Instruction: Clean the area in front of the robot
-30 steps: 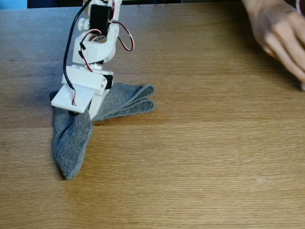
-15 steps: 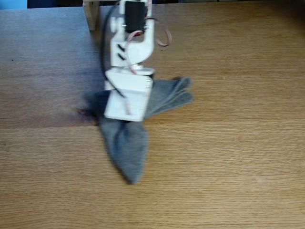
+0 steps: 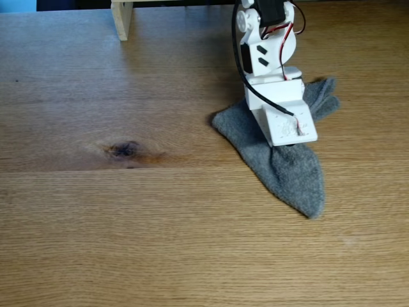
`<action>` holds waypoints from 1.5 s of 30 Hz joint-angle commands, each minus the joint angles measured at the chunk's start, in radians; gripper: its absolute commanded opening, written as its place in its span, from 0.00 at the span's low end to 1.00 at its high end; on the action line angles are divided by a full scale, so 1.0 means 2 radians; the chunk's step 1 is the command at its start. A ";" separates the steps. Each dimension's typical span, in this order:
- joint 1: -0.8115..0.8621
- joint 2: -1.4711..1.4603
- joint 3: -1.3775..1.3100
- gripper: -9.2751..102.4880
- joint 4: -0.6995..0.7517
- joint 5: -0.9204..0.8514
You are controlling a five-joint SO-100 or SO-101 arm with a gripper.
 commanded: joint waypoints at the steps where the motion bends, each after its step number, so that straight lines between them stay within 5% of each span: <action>1: 0.015 0.005 -0.004 0.08 -0.071 -0.031; 11: 0.184 -0.097 -0.008 0.08 -0.166 -0.166; 19: 0.359 -0.076 -0.005 0.08 -0.024 -0.160; 26: 0.418 -0.041 -0.005 0.08 0.066 -0.130; 34: 0.322 -0.046 -0.004 0.08 0.051 -0.139; 41: 0.130 0.005 -0.003 0.08 0.186 -0.048; 45: 0.050 0.040 -0.003 0.08 0.205 -0.018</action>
